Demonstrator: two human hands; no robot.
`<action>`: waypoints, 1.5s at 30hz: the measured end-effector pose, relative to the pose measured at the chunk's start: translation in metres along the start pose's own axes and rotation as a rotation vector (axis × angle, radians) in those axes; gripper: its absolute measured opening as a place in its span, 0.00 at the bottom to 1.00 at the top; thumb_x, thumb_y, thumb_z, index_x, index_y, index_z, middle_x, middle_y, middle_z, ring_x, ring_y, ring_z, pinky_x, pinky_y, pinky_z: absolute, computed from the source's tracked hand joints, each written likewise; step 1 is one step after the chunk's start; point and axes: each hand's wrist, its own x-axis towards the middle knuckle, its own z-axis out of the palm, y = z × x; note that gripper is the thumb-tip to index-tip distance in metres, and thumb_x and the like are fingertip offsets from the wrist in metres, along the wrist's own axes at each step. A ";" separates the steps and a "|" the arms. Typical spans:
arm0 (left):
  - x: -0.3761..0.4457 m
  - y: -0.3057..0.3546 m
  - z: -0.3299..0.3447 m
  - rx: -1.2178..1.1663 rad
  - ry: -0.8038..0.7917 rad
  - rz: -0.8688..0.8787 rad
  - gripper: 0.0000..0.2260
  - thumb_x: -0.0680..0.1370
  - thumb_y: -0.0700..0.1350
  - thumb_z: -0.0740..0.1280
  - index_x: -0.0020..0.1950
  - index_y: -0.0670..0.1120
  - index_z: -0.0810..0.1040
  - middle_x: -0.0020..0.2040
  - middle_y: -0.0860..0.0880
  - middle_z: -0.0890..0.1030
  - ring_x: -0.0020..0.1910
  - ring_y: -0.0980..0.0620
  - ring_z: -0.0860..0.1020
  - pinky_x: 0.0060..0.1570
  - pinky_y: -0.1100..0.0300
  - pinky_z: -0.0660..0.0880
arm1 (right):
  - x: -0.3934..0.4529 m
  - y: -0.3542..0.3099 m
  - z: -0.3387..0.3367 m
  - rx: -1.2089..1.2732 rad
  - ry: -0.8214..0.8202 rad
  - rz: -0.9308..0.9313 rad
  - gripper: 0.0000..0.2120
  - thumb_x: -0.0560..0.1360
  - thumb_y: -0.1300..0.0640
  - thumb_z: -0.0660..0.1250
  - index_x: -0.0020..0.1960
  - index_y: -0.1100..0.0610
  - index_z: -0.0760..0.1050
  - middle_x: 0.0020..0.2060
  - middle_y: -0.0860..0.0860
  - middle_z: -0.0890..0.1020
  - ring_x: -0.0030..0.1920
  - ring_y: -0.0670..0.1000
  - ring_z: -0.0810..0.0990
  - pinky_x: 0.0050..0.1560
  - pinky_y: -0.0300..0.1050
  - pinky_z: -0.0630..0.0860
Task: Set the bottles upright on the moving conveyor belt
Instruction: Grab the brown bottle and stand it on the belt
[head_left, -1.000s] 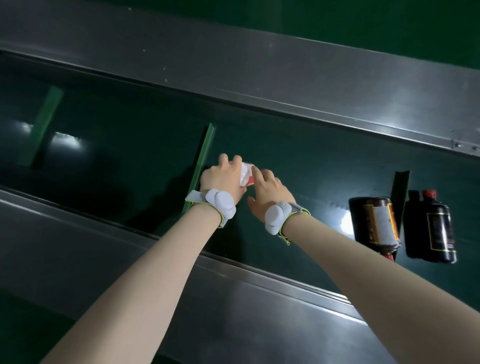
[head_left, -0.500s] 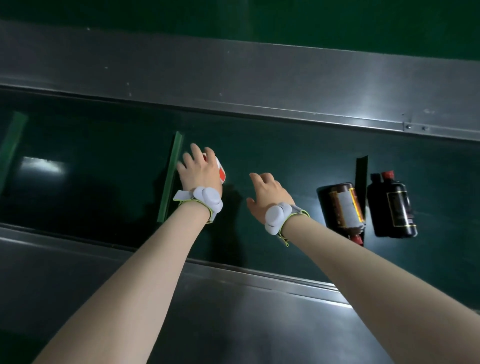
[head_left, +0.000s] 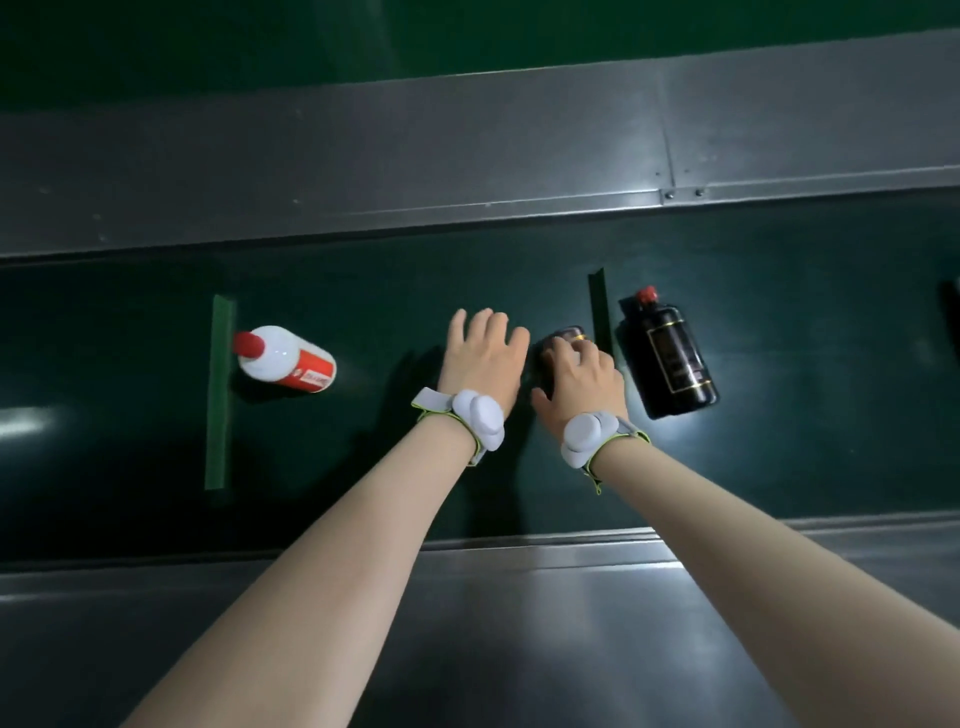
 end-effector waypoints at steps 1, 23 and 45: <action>0.006 0.018 0.005 0.009 0.012 0.038 0.15 0.84 0.46 0.66 0.70 0.47 0.74 0.74 0.44 0.74 0.80 0.40 0.67 0.82 0.40 0.55 | -0.001 0.019 0.004 0.011 -0.003 0.042 0.34 0.80 0.45 0.71 0.79 0.56 0.63 0.74 0.59 0.71 0.72 0.64 0.72 0.67 0.56 0.72; 0.043 0.089 0.033 0.067 -0.067 0.186 0.29 0.83 0.48 0.71 0.79 0.46 0.62 0.72 0.43 0.72 0.72 0.38 0.74 0.55 0.46 0.81 | -0.039 0.095 0.017 0.159 0.088 -0.011 0.50 0.79 0.41 0.70 0.87 0.59 0.45 0.76 0.58 0.69 0.73 0.62 0.72 0.70 0.56 0.72; -0.034 0.038 -0.022 -0.657 0.124 -0.234 0.30 0.81 0.52 0.75 0.80 0.46 0.71 0.75 0.42 0.74 0.71 0.38 0.74 0.64 0.44 0.76 | -0.061 0.055 -0.011 0.119 -0.005 0.068 0.29 0.81 0.47 0.70 0.77 0.55 0.66 0.69 0.58 0.75 0.65 0.64 0.76 0.60 0.55 0.76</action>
